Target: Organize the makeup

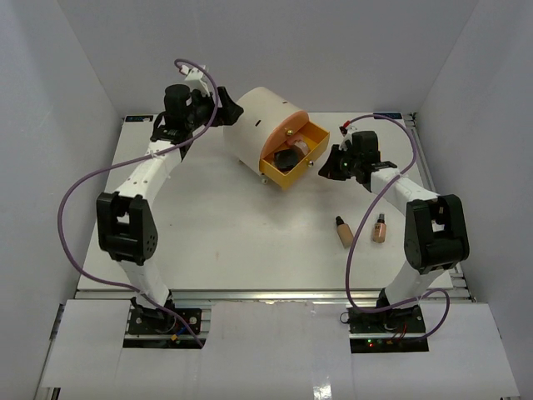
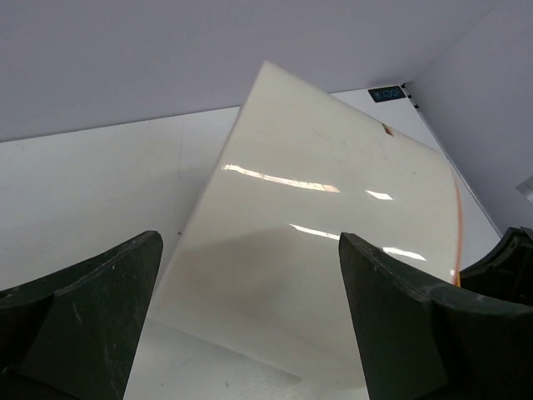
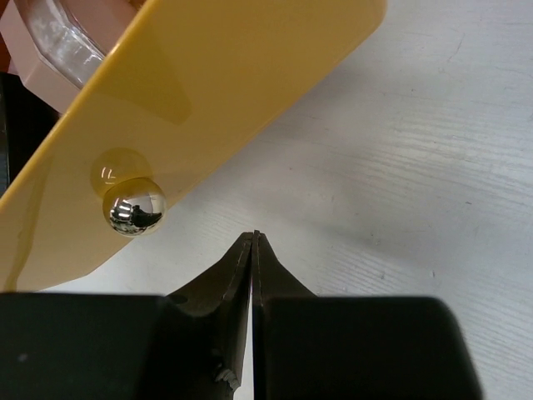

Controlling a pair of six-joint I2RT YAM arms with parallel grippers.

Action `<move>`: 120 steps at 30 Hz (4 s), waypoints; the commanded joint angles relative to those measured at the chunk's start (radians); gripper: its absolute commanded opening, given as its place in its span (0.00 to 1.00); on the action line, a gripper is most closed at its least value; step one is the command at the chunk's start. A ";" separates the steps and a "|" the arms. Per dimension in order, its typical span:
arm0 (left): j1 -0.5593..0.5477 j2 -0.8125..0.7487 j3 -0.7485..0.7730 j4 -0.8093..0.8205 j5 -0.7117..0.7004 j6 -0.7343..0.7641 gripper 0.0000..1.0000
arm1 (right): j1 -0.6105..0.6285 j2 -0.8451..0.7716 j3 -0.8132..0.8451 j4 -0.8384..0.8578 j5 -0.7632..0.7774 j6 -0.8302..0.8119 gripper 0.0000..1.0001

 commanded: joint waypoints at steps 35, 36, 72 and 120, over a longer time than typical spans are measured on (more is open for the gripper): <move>-0.043 0.255 0.114 -0.086 0.315 0.084 0.98 | 0.122 0.332 0.440 0.192 -0.116 0.086 0.08; -0.043 0.252 0.115 -0.088 0.296 0.077 0.98 | 0.120 0.324 0.422 0.205 -0.120 0.086 0.08; -0.043 0.189 0.105 -0.051 0.234 0.012 0.98 | 0.027 0.522 0.394 0.330 -0.386 0.059 0.45; -0.024 -0.551 -0.430 0.006 0.050 -0.060 0.98 | -0.151 -0.378 -0.115 -0.173 0.000 -0.668 0.90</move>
